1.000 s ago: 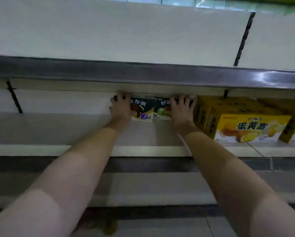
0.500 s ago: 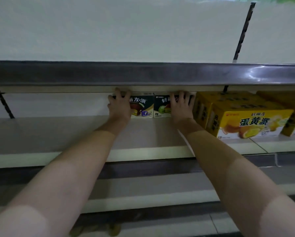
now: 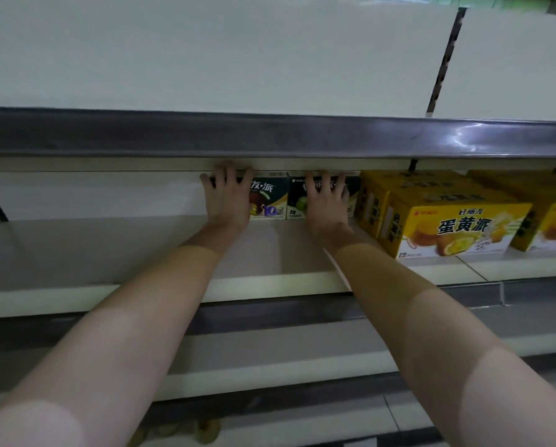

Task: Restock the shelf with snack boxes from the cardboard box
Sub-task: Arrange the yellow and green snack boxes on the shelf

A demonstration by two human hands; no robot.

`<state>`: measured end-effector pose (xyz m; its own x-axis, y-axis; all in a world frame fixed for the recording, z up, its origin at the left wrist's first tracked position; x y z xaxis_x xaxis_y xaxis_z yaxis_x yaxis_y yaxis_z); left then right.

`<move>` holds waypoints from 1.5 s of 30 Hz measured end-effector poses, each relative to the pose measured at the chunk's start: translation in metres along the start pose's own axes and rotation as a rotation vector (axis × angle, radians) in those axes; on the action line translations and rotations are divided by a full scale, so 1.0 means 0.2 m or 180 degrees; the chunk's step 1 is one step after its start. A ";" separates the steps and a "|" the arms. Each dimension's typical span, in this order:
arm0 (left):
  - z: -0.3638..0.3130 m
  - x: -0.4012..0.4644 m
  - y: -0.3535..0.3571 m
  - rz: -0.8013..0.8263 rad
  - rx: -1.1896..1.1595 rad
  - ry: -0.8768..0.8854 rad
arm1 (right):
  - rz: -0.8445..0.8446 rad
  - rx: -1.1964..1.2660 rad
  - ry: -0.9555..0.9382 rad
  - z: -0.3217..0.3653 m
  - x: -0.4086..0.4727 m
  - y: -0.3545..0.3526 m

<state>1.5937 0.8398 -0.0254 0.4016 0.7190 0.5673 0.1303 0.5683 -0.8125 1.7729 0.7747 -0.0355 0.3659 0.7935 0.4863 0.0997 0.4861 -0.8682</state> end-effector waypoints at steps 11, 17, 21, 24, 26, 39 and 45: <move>-0.05 0.00 0.01 -0.0040 0.0118 0.0409 | -0.0141 -0.0133 -0.0139 -0.04 0.00 -0.03; -0.03 0.00 -0.01 -0.0030 0.0073 0.0424 | -0.0047 -0.0297 -0.0195 -0.06 0.05 -0.08; -0.05 -0.01 -0.03 -0.0008 0.0090 0.0398 | -0.0029 -0.0327 -0.0160 -0.04 0.06 -0.08; -0.03 -0.01 -0.04 -0.0016 0.0054 0.0369 | -0.0070 -0.0272 -0.0169 -0.03 0.05 -0.07; 0.00 -0.02 -0.04 -0.0028 0.0071 0.0335 | -0.0091 -0.0261 -0.0226 -0.01 0.04 -0.07; 0.19 -0.06 -0.01 0.0091 0.0234 0.0192 | -0.0139 -0.0169 -0.0465 0.21 0.02 -0.07; 0.19 -0.06 -0.02 0.0066 0.0050 0.0181 | -0.0110 -0.0250 -0.0449 0.19 0.03 -0.09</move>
<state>1.5542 0.8442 -0.0243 0.4549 0.7070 0.5415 0.1074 0.5600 -0.8215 1.7386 0.7849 -0.0124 0.2280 0.8230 0.5203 0.1839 0.4883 -0.8531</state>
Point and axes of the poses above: each hand's wrist, its own x-axis towards the middle knuckle, its own y-axis out of the palm, z = x × y, the point moved 3 cm from there along x, towards the middle knuckle, and after that the axes turned 6 degrees about y, right-handed, at the moved point
